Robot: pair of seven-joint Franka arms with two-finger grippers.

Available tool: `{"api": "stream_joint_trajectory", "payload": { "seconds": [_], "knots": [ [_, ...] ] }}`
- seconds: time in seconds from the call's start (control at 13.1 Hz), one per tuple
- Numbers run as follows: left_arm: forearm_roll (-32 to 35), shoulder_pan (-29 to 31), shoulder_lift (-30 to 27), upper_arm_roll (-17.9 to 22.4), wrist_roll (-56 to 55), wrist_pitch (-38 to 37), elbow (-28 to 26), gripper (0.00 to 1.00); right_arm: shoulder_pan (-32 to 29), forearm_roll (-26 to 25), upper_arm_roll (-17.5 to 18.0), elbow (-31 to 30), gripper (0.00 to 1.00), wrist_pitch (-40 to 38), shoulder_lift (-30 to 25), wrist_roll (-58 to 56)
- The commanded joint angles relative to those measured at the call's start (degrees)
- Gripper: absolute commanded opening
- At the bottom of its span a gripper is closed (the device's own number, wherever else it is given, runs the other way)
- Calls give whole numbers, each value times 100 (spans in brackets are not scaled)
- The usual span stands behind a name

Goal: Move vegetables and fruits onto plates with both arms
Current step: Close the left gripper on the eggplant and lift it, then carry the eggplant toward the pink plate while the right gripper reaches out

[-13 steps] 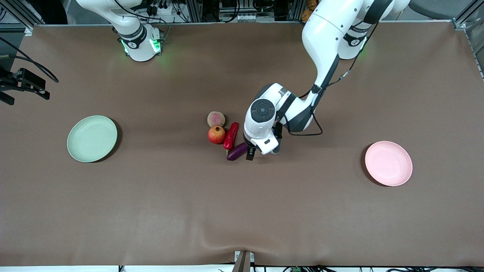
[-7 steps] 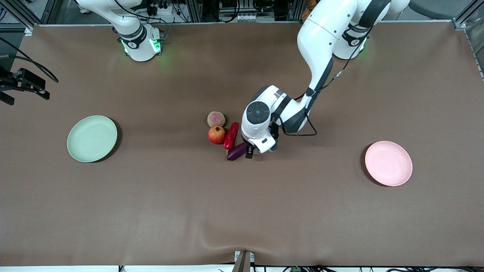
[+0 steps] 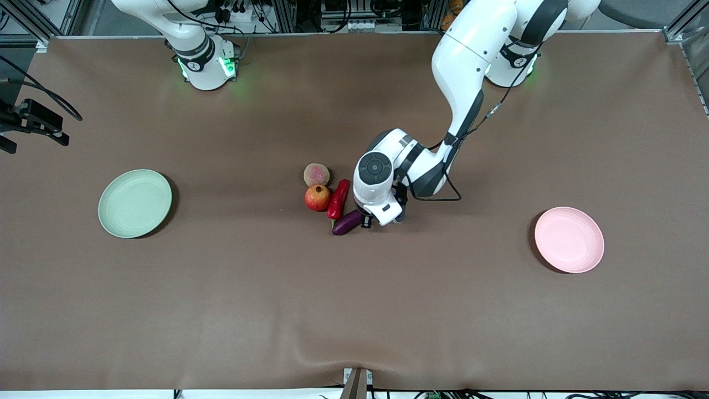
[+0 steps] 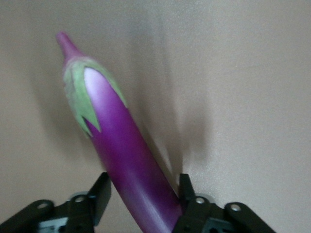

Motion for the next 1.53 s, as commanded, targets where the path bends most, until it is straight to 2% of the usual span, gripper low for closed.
{"api": "stream_joint_trajectory", "payload": {
  "seconds": [0.0,0.08,0.15,0.38,0.54,0.69,0.84,1.07,1.15,1.3,1.45],
  "knots": [
    [197,-86,89,73,-199,49,125,17,-143,25,17,296,100,-93,62,-15],
    [310,-78,71,73,-173,49,125,12,-161,34,26,358,100,-215,62,-24],
    [425,-25,-7,108,-164,49,151,11,-135,43,34,367,100,-234,71,-33],
    [408,-7,-201,669,-173,-4,440,11,-152,60,43,358,100,-234,210,-16],
    [391,10,-490,959,-199,-22,450,11,-170,78,43,358,100,-243,291,-33],
    [347,307,-832,1127,-164,-205,424,11,-100,78,43,314,100,-286,395,-24],
    [417,904,-1219,1111,45,-600,415,11,14,96,61,323,100,-418,423,37],
    [320,1476,-1344,1102,1448,-1014,397,11,435,113,70,332,100,-410,501,142],
    [338,1635,-1309,1093,1810,-1032,380,11,645,157,78,401,100,-383,693,238],
    [373,1654,-1212,1101,2679,-1347,327,11,989,192,70,674,100,-366,1062,755],
    [373,1654,-1255,1093,3305,-1786,135,11,1200,446,79,692,100,-69,1318,1195]
  ]
}}
